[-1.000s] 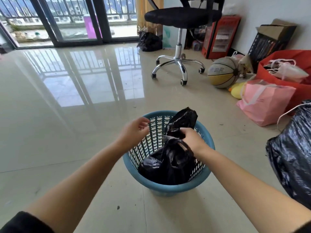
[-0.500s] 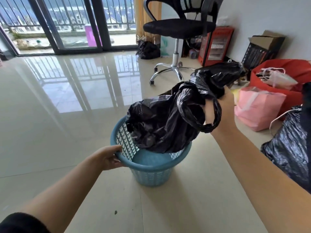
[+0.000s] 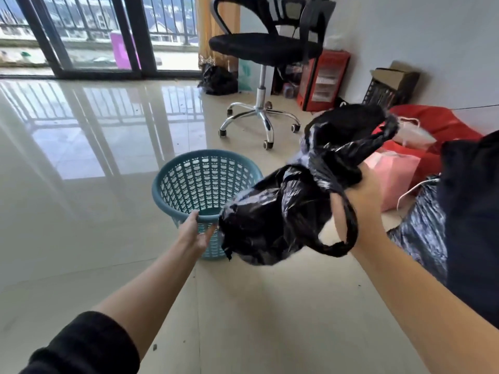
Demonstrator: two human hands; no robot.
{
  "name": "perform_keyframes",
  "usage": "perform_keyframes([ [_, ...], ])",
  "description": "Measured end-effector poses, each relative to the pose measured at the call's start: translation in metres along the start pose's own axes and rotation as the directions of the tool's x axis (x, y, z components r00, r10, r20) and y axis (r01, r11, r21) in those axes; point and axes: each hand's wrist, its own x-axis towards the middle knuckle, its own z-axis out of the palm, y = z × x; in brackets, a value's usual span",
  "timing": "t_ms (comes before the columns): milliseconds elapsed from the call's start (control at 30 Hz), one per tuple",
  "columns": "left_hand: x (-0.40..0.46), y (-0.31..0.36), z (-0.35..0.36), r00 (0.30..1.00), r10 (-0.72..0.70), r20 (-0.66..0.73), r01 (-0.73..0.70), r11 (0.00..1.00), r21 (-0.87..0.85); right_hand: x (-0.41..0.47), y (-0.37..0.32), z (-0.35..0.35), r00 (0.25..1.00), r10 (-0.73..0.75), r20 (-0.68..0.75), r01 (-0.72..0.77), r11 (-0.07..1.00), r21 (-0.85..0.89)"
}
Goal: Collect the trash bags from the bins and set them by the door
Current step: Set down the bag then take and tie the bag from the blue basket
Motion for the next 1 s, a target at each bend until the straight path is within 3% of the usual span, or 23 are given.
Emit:
perform_keyframes([
  [67, -0.009, 0.004, -0.003, 0.999, -0.016, 0.029, 0.014, 0.999, 0.053, -0.009, 0.018, 0.006, 0.994, 0.073, 0.076, -0.066, 0.994, -0.091],
  [167, -0.027, 0.01, -0.002, 0.997, -0.08, -0.008, 0.079, 0.963, 0.259, -0.025, 0.074, 0.007, 0.942, 0.325, 0.081, -0.295, 0.919, -0.261],
  [267, -0.06, 0.012, 0.01, 0.99, -0.126, 0.057, 0.073, 0.827, 0.558, -0.049, 0.123, 0.007, 0.772, 0.632, 0.065, -0.593, 0.753, -0.286],
  [333, -0.089, 0.004, 0.017, 0.969, -0.185, 0.164, -0.005, 0.65, 0.76, -0.062, 0.14, 0.009, 0.668, 0.739, 0.088, -0.703, 0.666, -0.249],
  [400, -0.118, -0.007, 0.017, 0.924, -0.319, 0.21, -0.058, 0.427, 0.903, -0.069, 0.144, 0.012, 0.658, 0.743, 0.119, -0.707, 0.665, -0.243],
  [500, -0.146, -0.019, 0.005, 0.841, -0.483, 0.245, -0.2, 0.142, 0.969, -0.071, 0.134, 0.018, 0.663, 0.725, 0.189, -0.688, 0.689, -0.229],
  [567, -0.149, -0.025, -0.006, 0.842, -0.397, 0.364, -0.425, -0.075, 0.902, -0.07, 0.128, 0.02, 0.659, 0.721, 0.216, -0.697, 0.693, -0.185],
  [633, -0.143, -0.025, -0.007, 0.792, -0.226, 0.567, -0.61, -0.272, 0.744, -0.066, 0.122, 0.018, 0.627, 0.731, 0.27, -0.733, 0.671, -0.115],
  [667, -0.142, -0.023, -0.004, 0.755, -0.115, 0.646, -0.647, -0.292, 0.704, -0.063, 0.117, 0.016, 0.604, 0.74, 0.296, -0.744, 0.656, -0.123],
  [733, -0.14, -0.011, 0.004, 0.728, 0.073, 0.682, -0.668, -0.147, 0.729, -0.053, 0.103, 0.013, 0.59, 0.754, 0.288, -0.7, 0.656, -0.283],
  [800, -0.141, 0.007, 0.016, 0.722, 0.195, 0.664, -0.684, 0.052, 0.728, -0.037, 0.087, 0.01, 0.725, 0.664, 0.183, -0.505, 0.693, -0.514],
  [833, -0.142, 0.017, 0.021, 0.697, 0.261, 0.668, -0.706, 0.085, 0.703, -0.027, 0.079, 0.008, 0.812, 0.565, 0.146, -0.371, 0.692, -0.619],
  [900, -0.145, 0.034, 0.031, 0.617, 0.392, 0.682, -0.765, 0.095, 0.637, -0.007, 0.059, 0.005, 0.916, 0.382, 0.118, -0.165, 0.63, -0.758],
  [1000, -0.15, 0.05, 0.043, 0.506, 0.531, 0.68, -0.809, 0.018, 0.587, 0.017, 0.031, 0.0, 0.956, 0.244, 0.162, 0.031, 0.466, -0.884],
])
